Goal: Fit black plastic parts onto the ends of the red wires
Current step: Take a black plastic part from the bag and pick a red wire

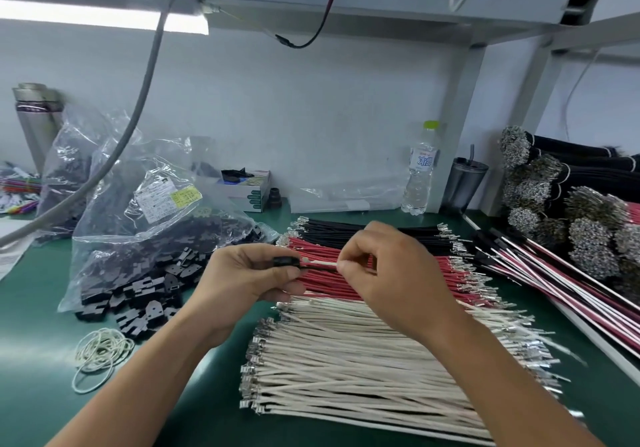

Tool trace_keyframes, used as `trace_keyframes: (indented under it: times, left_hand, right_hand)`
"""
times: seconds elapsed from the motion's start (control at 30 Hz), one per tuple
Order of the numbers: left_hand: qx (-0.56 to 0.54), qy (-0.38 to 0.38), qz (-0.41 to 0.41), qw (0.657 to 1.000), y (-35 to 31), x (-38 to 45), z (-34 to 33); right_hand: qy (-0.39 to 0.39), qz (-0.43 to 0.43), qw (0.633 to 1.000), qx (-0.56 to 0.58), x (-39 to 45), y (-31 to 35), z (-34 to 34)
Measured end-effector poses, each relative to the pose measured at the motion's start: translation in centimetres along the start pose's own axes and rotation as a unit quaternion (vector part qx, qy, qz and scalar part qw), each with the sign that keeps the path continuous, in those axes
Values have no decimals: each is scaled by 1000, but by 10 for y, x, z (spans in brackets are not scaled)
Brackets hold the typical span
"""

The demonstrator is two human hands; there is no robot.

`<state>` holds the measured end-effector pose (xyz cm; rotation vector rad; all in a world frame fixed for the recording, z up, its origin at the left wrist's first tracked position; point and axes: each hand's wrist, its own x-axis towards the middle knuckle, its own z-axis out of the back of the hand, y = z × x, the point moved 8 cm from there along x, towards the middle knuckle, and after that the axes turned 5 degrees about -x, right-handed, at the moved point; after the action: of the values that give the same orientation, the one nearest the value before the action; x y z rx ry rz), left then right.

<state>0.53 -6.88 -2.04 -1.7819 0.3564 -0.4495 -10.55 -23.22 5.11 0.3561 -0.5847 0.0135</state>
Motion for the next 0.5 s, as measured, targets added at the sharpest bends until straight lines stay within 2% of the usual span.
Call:
trace_keyframes:
  times: [0.23,0.5]
  left_hand:
    - [3,24,-13,1000,-2,1,-2]
    - [0,20,-25,999,-4,1,1]
  right_hand:
    - [-52,3,998,22,-13,-7,-18]
    - [-48,28,998,39,-15,-3,-14]
